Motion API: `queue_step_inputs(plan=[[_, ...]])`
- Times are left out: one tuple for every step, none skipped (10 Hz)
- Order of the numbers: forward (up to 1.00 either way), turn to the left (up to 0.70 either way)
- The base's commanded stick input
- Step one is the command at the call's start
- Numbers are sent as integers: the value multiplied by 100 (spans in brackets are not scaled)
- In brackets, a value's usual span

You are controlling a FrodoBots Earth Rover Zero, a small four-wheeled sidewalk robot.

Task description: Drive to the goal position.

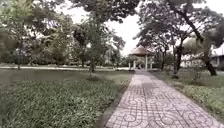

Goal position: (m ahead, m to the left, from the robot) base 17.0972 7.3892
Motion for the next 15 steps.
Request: queue_step_inputs(plan=[[30, 0], [30, 0], [30, 0], [30, 0], [30, 0], [30, 0], [30, 0], [30, 0], [30, 0], [30, 0], [30, 0], [30, 0], [30, 0], [30, 0], [30, 0]])
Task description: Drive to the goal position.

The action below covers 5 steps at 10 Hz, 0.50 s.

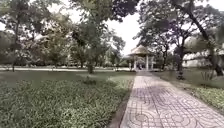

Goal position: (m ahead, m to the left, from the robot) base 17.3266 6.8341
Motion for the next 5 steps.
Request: queue_step_inputs(plan=[[30, 0], [30, 0], [30, 0], [30, 0], [30, 0]])
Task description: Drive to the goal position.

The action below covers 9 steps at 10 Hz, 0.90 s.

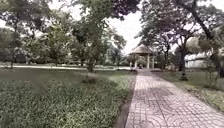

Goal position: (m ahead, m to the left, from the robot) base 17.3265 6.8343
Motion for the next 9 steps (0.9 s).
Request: queue_step_inputs(plan=[[30, 0], [30, 0], [30, 0], [30, 0], [30, 0], [30, 0], [30, 0], [30, 0], [30, 0]])
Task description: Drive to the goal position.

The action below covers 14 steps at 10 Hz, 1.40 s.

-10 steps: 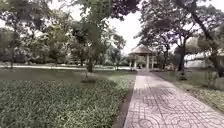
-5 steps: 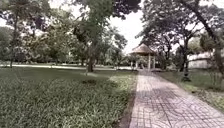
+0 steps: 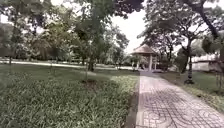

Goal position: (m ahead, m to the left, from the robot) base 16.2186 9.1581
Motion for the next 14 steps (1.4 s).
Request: queue_step_inputs(plan=[[30, 0], [30, 0], [30, -7], [30, -18], [30, -27], [13, -37], [0, -45], [0, -45], [0, -45], [0, -45], [0, -45], [0, -45], [0, -34], [0, 0]])
